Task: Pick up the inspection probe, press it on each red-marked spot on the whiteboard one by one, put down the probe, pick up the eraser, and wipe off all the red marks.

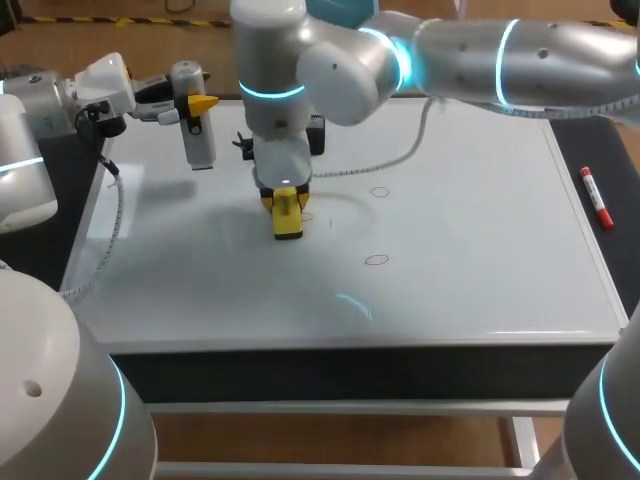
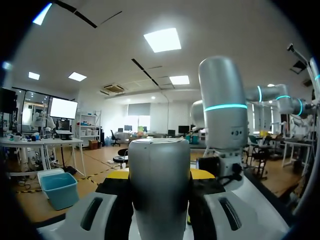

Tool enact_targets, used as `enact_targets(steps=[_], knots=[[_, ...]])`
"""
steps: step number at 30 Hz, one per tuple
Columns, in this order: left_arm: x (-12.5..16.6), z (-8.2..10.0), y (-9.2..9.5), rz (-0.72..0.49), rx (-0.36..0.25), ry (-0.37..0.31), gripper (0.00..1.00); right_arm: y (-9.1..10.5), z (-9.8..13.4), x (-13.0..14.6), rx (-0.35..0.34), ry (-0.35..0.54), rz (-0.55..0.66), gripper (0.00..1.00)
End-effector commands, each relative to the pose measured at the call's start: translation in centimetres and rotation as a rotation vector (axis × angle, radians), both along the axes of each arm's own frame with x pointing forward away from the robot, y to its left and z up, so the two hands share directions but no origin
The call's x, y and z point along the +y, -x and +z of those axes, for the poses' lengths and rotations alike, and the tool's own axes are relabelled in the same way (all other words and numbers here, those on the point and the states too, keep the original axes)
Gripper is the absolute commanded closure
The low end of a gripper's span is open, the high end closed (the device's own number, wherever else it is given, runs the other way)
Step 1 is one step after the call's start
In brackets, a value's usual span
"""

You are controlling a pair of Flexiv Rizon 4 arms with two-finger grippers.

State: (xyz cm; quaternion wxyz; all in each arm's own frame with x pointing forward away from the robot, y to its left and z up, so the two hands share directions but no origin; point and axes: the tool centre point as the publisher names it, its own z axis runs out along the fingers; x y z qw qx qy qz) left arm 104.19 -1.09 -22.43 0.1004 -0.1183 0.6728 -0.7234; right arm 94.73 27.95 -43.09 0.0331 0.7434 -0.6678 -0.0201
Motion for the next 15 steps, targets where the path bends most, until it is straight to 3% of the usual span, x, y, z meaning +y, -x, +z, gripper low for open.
enact_targets(steps=[1, 15], knots=[[0.0, 0.1, 0.0, 0.001, 0.001, 0.000, 1.00, 0.1, -0.6, -1.1, -0.006, -0.009, -0.005, 1.00], [0.0, 0.1, 0.0, 0.001, 0.001, 0.000, 1.00, 0.6, -1.0, -4.7, -0.018, -0.031, -0.077, 1.00]])
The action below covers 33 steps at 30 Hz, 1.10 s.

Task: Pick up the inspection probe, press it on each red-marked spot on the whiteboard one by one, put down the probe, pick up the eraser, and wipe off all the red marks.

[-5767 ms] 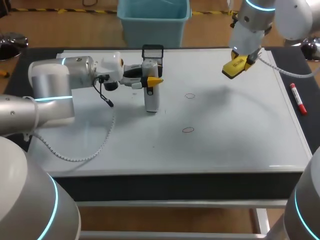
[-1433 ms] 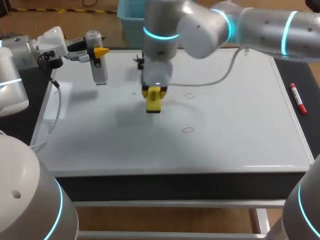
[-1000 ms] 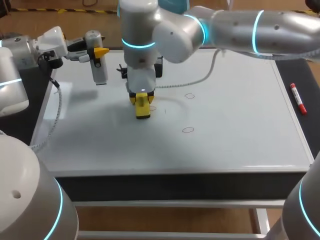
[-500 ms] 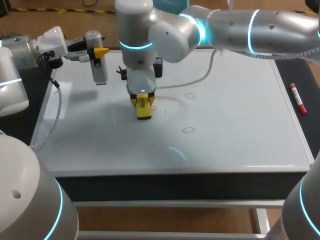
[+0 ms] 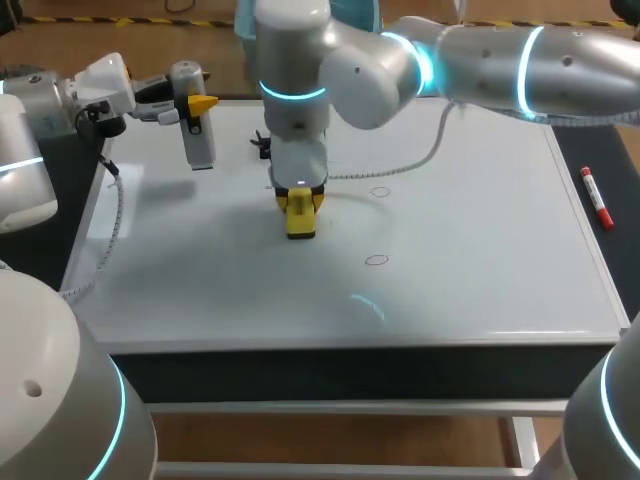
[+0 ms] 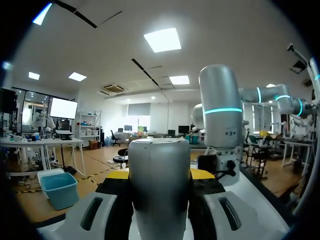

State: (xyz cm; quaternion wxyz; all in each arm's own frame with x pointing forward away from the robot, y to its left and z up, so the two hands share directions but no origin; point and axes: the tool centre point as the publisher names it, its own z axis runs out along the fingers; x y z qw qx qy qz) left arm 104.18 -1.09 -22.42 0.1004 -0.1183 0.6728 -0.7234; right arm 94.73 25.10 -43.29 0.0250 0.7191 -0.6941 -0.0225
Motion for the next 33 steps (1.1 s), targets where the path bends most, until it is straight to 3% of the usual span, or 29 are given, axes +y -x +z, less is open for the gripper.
enact_targets(steps=[1, 11, 15, 23, 33], knots=[[0.0, 0.1, 0.0, 0.002, 0.001, 0.000, 1.00, 0.7, -0.8, -2.2, -0.012, -0.019, -0.011, 1.00], [0.0, 0.1, 0.0, 0.002, 0.001, 0.000, 1.00, 0.8, 0.1, -4.9, -0.021, -0.019, -0.050, 1.00], [0.0, 0.1, 0.0, 0.002, 0.001, 0.000, 1.00, 0.5, 1.7, -5.4, -0.012, -0.024, -0.062, 1.00], [0.0, 0.1, 0.0, 0.002, 0.001, 0.000, 1.00, -1.8, 6.3, -7.1, -0.029, -0.045, -0.077, 1.00], [0.0, 0.1, 0.0, 0.002, 0.001, 0.000, 1.00, -5.4, 8.4, -12.1, -0.045, -0.052, -0.180, 1.00]])
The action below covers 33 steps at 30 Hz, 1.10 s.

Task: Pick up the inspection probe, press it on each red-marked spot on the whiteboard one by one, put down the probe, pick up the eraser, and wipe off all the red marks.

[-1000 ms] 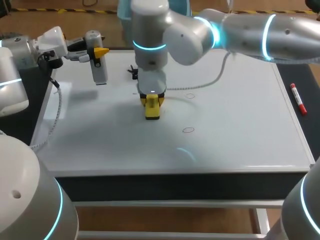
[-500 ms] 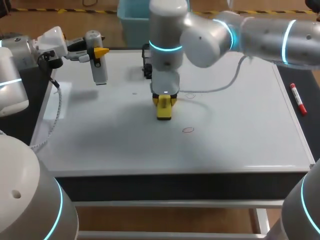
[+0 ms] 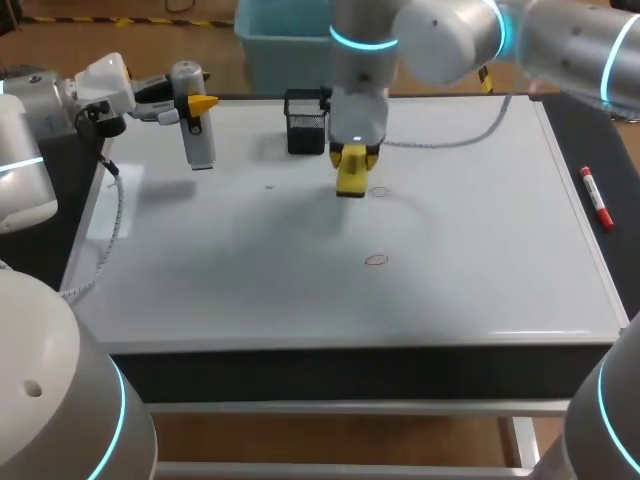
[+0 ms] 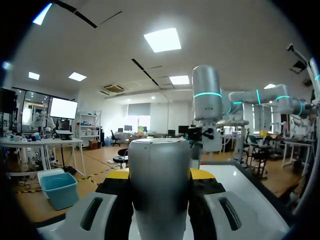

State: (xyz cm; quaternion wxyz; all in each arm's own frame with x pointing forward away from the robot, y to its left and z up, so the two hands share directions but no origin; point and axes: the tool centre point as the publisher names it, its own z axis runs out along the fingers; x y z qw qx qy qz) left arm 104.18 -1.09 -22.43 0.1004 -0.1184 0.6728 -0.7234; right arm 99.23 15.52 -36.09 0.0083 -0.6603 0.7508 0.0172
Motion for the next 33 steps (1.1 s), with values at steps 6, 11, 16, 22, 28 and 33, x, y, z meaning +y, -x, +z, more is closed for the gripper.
enact_targets(steps=[6, 11, 16, 22, 28, 33], knots=[[-0.1, 0.1, 0.0, 0.001, 0.001, 0.000, 1.00, -3.4, 1.9, -7.8, 0.007, 0.014, -0.114, 1.00], [-0.1, 0.1, 0.0, 0.001, 0.001, 0.000, 1.00, -4.3, 1.9, -12.7, 0.013, 0.041, -0.201, 1.00], [-0.1, 0.1, 0.0, 0.001, 0.001, 0.000, 1.00, -4.5, 1.6, -17.2, 0.011, 0.042, -0.294, 1.00], [-0.1, 0.1, 0.0, 0.001, 0.001, 0.000, 1.00, -4.2, 1.5, -21.9, 0.005, 0.023, -0.413, 1.00], [-0.1, 0.1, 0.0, 0.001, 0.001, 0.000, 1.00, -3.6, 0.9, -25.3, -0.012, 0.056, -0.484, 1.00], [-0.1, 0.1, 0.0, 0.001, 0.001, 0.000, 1.00, -3.4, 1.0, -27.8, -0.023, 0.062, -0.537, 1.00]])
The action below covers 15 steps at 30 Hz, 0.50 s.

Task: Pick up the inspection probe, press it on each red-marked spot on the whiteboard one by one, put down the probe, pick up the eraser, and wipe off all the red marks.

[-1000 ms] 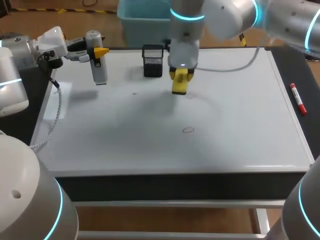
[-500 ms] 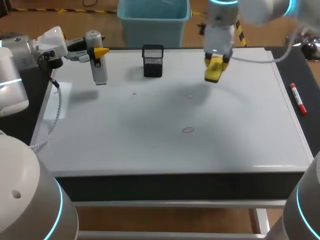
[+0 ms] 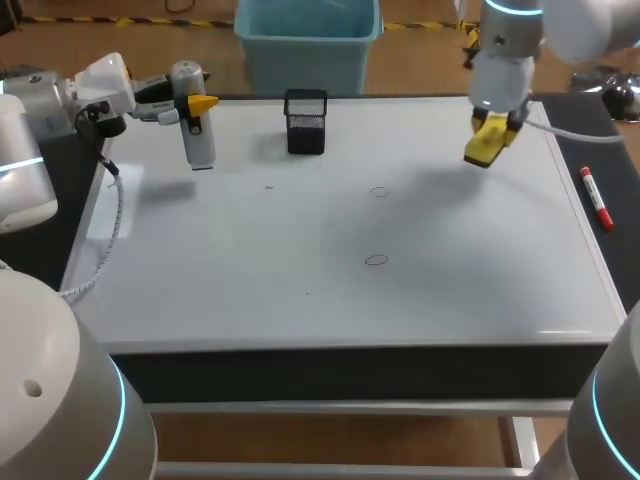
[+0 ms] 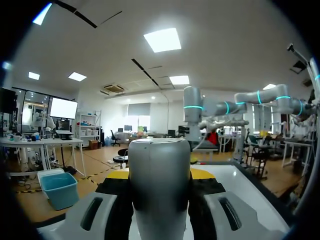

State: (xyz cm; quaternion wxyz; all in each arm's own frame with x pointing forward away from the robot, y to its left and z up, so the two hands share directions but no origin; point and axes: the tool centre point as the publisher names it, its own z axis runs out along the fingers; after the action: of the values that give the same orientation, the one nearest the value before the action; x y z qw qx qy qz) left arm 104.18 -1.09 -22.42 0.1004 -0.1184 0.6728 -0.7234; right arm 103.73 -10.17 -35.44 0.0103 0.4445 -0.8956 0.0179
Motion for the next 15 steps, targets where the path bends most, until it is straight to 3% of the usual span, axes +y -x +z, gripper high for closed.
enact_targets(steps=[1, 15], knots=[[-0.05, 0.13, -0.02, 0.001, 0.001, 0.000, 1.00, 1.10, 0.34, -2.57, -0.017, -0.014, -0.023, 1.00], [-0.05, 0.13, -0.02, 0.001, 0.001, 0.000, 1.00, 1.74, 0.75, -3.55, 0.026, -0.082, -0.075, 1.00]])
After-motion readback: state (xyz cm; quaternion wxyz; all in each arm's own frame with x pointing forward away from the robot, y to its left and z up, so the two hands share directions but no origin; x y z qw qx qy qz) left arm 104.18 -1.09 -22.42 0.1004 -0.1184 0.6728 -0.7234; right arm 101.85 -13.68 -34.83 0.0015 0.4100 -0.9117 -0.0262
